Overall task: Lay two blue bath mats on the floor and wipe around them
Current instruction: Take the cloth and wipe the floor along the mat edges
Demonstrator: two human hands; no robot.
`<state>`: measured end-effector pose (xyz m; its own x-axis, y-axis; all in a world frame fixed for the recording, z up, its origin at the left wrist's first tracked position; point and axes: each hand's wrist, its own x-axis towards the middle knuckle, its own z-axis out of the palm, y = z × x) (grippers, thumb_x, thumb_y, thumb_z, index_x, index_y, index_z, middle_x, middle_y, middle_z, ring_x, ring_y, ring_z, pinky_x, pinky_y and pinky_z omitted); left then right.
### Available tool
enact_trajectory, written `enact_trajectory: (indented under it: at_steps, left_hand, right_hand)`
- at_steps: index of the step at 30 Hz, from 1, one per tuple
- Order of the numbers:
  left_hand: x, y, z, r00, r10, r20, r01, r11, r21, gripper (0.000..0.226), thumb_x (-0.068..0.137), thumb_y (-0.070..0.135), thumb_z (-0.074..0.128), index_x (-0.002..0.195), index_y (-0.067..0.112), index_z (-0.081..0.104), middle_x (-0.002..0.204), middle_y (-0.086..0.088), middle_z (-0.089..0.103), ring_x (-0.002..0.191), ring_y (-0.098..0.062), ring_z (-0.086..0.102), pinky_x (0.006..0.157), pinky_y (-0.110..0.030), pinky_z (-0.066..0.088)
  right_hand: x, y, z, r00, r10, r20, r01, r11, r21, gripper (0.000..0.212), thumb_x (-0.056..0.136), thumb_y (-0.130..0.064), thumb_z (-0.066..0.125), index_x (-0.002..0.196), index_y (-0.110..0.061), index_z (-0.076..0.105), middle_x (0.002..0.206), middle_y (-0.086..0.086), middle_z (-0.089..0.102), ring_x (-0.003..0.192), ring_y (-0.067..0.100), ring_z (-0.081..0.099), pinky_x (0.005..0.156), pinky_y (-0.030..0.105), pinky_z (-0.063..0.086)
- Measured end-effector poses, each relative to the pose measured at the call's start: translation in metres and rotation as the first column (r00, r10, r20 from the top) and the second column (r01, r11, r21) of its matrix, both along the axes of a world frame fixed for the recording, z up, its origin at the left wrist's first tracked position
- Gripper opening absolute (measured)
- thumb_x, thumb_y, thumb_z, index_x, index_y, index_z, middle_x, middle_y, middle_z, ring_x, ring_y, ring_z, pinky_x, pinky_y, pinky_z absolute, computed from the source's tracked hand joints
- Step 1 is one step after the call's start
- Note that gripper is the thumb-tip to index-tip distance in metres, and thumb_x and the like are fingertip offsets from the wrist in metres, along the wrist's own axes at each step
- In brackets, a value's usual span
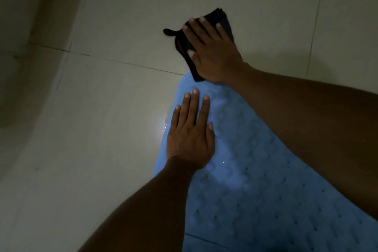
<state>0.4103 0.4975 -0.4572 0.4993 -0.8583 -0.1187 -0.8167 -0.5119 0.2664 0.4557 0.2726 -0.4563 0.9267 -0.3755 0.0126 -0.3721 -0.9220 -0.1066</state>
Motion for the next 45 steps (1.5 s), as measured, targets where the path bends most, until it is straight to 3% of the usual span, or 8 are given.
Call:
enact_trajectory:
  at_steps: [8, 11, 13, 18, 24, 30, 35, 45]
  left_hand:
    - [-0.003, -0.004, 0.003, 0.997, 0.011, 0.077, -0.013, 1.000, 0.028, 0.068, 0.101, 0.036, 0.029, 0.162, 0.012, 0.013, 0.170, -0.013, 0.005, 0.157, -0.028, 0.002, 0.127, -0.047, 0.007]
    - [-0.039, -0.036, 0.012, 0.987, -0.152, 0.046, 0.155, 0.986, -0.055, 0.066, 0.100, 0.035, 0.035, 0.160, 0.011, 0.024, 0.168, -0.015, 0.016, 0.157, -0.031, 0.010, 0.127, -0.047, 0.006]
    - [-0.087, -0.069, 0.011, 0.969, -0.247, -0.024, 0.244, 0.966, -0.091, 0.067, 0.099, 0.033, 0.040, 0.160, 0.011, 0.024, 0.168, -0.014, 0.014, 0.157, -0.031, 0.007, 0.126, -0.050, 0.010]
    - [-0.126, -0.097, 0.000, 0.986, -0.167, -0.026, 0.168, 0.985, 0.028, 0.075, 0.096, 0.039, 0.040, 0.163, 0.020, 0.012, 0.170, -0.011, 0.002, 0.157, -0.029, -0.005, 0.126, -0.049, 0.007]
    - [-0.126, -0.098, 0.002, 0.981, -0.195, -0.025, 0.196, 0.980, 0.040, 0.073, 0.099, 0.042, 0.034, 0.163, 0.021, 0.005, 0.170, -0.009, -0.006, 0.157, -0.026, -0.011, 0.126, -0.050, 0.007]
    - [-0.125, -0.096, -0.001, 0.980, -0.200, 0.015, 0.200, 0.979, 0.037, 0.073, 0.099, 0.044, 0.030, 0.163, 0.023, 0.001, 0.170, -0.006, -0.010, 0.156, -0.023, -0.015, 0.127, -0.047, 0.004]
    - [-0.122, -0.093, -0.003, 0.980, -0.194, 0.040, 0.193, 0.981, 0.033, 0.072, 0.098, 0.046, 0.025, 0.163, 0.025, 0.001, 0.170, -0.005, -0.010, 0.156, -0.021, -0.017, 0.127, -0.047, 0.003]
    - [-0.122, -0.092, -0.003, 0.975, -0.208, 0.077, 0.207, 0.978, 0.024, 0.071, 0.098, 0.049, 0.015, 0.162, 0.027, -0.006, 0.170, -0.003, -0.014, 0.155, -0.019, -0.020, 0.127, -0.045, -0.001]
  right_hand:
    - [-0.130, -0.056, 0.003, 0.977, -0.215, -0.015, 0.215, 0.977, -0.001, 0.061, 0.103, -0.040, 0.028, 0.160, -0.018, 0.023, 0.167, 0.006, 0.022, 0.154, 0.027, 0.019, 0.122, 0.052, 0.016]
    - [-0.164, -0.071, 0.007, 0.962, -0.268, -0.045, 0.269, 0.963, 0.012, 0.061, 0.103, -0.039, 0.029, 0.160, -0.019, 0.021, 0.168, 0.006, 0.020, 0.155, 0.027, 0.017, 0.122, 0.053, 0.015]
    - [-0.183, -0.080, 0.007, 0.952, -0.301, -0.058, 0.302, 0.953, 0.003, 0.061, 0.103, -0.039, 0.029, 0.160, -0.020, 0.021, 0.167, 0.005, 0.021, 0.155, 0.027, 0.018, 0.122, 0.052, 0.017]
    - [-0.226, -0.098, -0.003, 0.936, -0.350, -0.018, 0.350, 0.936, -0.036, 0.060, 0.104, -0.039, 0.028, 0.160, -0.018, 0.022, 0.168, 0.005, 0.019, 0.155, 0.027, 0.016, 0.122, 0.052, 0.015]
    - [-0.229, -0.099, -0.004, 0.925, -0.381, 0.012, 0.381, 0.924, -0.041, 0.061, 0.103, -0.040, 0.026, 0.160, -0.020, 0.021, 0.168, 0.003, 0.019, 0.155, 0.025, 0.015, 0.124, 0.050, 0.014]
    - [-0.230, -0.099, -0.008, 0.915, -0.398, 0.069, 0.403, 0.913, -0.063, 0.060, 0.102, -0.041, 0.030, 0.158, -0.019, 0.030, 0.164, 0.004, 0.030, 0.152, 0.026, 0.025, 0.121, 0.051, 0.021]
    - [-0.241, -0.105, -0.007, 0.924, -0.382, -0.005, 0.382, 0.924, -0.021, 0.065, 0.100, -0.045, 0.018, 0.161, -0.023, 0.017, 0.169, 0.000, 0.015, 0.156, 0.021, 0.012, 0.125, 0.048, 0.011]
    - [-0.278, -0.106, -0.008, 0.892, -0.452, 0.007, 0.452, 0.892, 0.010, 0.061, 0.104, -0.042, 0.022, 0.161, -0.023, 0.014, 0.169, 0.000, 0.012, 0.156, 0.021, 0.010, 0.125, 0.049, 0.010]
